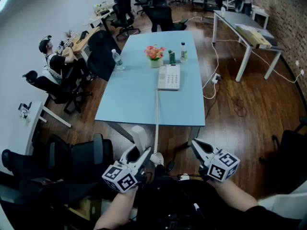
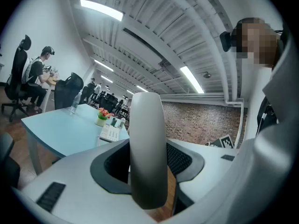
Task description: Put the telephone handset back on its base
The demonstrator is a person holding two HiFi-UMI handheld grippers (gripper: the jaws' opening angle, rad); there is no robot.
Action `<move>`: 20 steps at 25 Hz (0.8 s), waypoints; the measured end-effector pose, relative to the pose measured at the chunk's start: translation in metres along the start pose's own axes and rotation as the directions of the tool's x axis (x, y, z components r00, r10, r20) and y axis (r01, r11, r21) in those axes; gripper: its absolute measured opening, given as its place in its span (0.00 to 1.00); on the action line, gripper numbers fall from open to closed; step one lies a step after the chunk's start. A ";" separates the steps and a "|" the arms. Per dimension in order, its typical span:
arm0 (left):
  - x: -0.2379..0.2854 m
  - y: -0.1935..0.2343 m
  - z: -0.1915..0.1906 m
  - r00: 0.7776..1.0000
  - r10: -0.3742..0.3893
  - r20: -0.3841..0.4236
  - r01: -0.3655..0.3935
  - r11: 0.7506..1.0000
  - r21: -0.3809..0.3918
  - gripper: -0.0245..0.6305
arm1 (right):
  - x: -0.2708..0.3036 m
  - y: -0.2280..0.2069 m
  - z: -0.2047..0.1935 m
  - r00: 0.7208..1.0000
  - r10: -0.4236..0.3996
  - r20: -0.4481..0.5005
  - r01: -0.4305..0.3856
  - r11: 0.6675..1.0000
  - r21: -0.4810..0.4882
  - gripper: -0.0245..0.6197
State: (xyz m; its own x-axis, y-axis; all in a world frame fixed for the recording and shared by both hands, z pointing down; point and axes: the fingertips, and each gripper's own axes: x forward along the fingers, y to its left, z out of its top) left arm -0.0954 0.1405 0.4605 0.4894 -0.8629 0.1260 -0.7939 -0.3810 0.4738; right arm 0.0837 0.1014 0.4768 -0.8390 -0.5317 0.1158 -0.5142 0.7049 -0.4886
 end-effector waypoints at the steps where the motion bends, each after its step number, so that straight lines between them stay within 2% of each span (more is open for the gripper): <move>1: 0.001 -0.003 0.004 1.000 0.000 -0.002 0.000 1.000 0.008 0.36 | 0.002 0.000 0.001 1.000 0.005 0.003 -0.005 1.000 0.000 0.06; 7: 0.001 -0.008 0.011 1.000 0.004 -0.011 -0.004 1.000 0.028 0.36 | 0.006 0.006 0.012 1.000 0.013 0.015 -0.013 1.000 -0.018 0.06; 20: 0.015 -0.013 0.012 0.999 -0.015 -0.045 0.018 0.999 0.049 0.36 | -0.002 -0.013 0.006 0.999 -0.019 0.030 0.019 1.000 0.018 0.06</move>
State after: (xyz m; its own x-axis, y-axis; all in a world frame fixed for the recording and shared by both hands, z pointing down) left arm -0.0822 0.1284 0.4463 0.5171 -0.8413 0.1575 -0.8019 -0.4119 0.4328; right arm 0.0932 0.0911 0.4778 -0.8232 -0.5592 0.0988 -0.5264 0.6862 -0.5021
